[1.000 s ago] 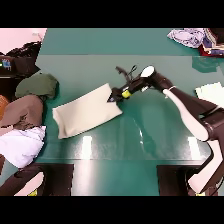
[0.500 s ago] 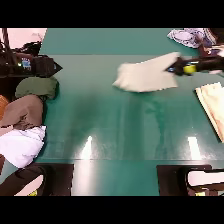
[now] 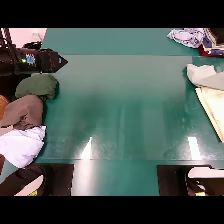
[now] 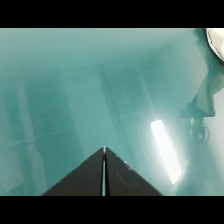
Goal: Fold the shirts.
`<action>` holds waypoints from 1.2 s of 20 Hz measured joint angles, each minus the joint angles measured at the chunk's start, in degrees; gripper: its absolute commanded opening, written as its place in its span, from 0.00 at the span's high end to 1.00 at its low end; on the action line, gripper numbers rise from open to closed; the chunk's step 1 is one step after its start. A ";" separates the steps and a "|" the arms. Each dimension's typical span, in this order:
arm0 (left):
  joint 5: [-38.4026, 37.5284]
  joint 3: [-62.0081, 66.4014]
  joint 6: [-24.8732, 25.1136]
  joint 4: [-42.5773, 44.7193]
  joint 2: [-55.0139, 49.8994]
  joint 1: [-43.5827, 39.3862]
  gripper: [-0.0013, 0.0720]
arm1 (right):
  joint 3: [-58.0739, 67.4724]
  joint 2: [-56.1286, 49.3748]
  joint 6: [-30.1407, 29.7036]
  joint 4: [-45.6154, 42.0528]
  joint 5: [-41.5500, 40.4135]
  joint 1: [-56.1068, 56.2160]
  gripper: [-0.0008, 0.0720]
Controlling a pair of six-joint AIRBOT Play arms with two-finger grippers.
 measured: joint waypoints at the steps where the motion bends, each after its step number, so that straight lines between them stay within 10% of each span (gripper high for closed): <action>1: 0.04 -0.02 -0.20 -0.04 0.00 -0.02 0.94 | 1.79 -0.81 0.00 -0.07 0.02 -0.50 0.96; 12: 0.39 -0.31 -0.79 -0.07 0.00 -0.04 0.94 | 23.43 -2.49 -0.07 -0.07 6.64 -4.28 0.96; 24: -0.48 -2.45 -0.28 -0.02 0.00 -0.04 0.94 | 1.42 11.41 -1.03 -11.96 15.98 -16.79 0.84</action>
